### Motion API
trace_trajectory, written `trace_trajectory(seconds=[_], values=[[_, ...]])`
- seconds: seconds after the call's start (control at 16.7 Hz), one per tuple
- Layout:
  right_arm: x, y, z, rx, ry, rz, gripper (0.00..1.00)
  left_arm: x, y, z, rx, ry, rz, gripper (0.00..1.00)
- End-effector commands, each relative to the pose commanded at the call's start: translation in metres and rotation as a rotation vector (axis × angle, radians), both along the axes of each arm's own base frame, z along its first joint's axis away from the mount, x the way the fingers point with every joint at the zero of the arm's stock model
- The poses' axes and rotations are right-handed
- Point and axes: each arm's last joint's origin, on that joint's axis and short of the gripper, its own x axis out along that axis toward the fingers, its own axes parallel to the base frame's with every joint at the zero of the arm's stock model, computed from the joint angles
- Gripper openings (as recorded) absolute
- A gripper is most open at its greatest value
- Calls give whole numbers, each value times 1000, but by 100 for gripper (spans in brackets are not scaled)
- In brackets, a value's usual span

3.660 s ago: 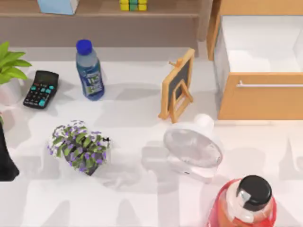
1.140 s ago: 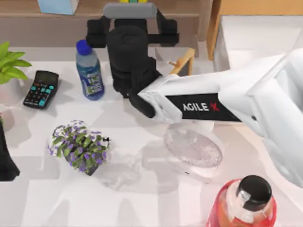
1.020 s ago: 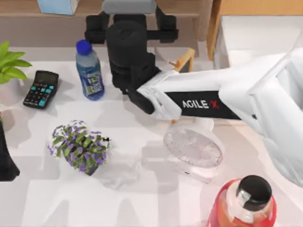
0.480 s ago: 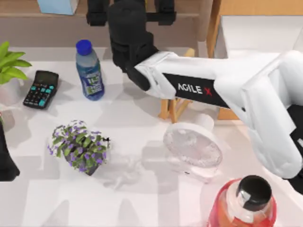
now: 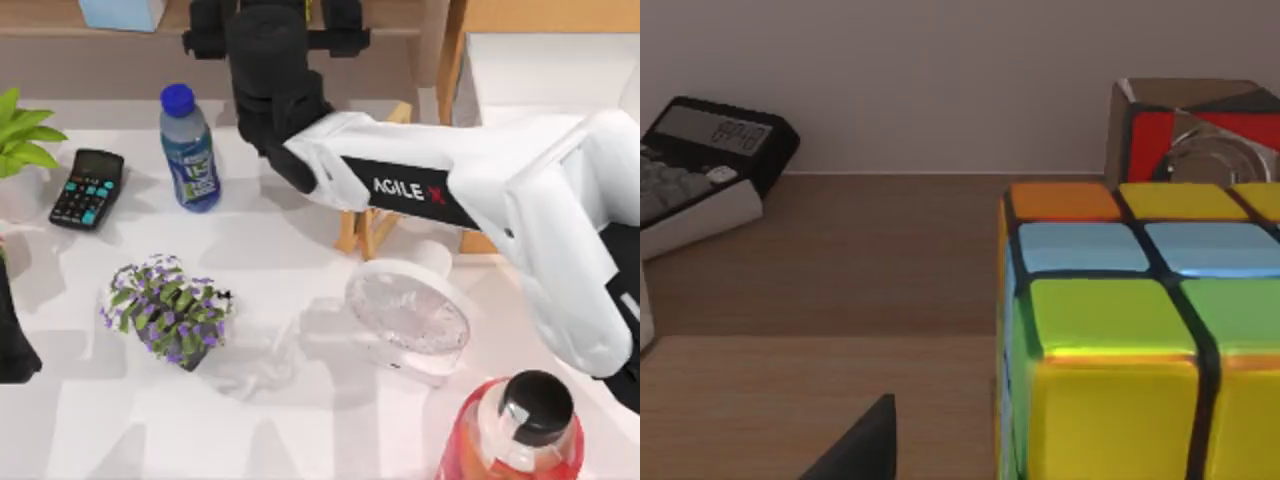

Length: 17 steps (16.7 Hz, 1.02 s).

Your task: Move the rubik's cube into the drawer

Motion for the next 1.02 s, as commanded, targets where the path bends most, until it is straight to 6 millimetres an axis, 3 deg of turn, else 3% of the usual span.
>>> trace_trajectory(seconds=[0.6, 1.02], values=[[0, 0, 0, 0, 0, 0, 2, 0, 0, 0, 0, 0, 0, 100], [0, 0, 0, 0, 0, 0, 0, 0, 0, 0, 0, 0, 0, 100]])
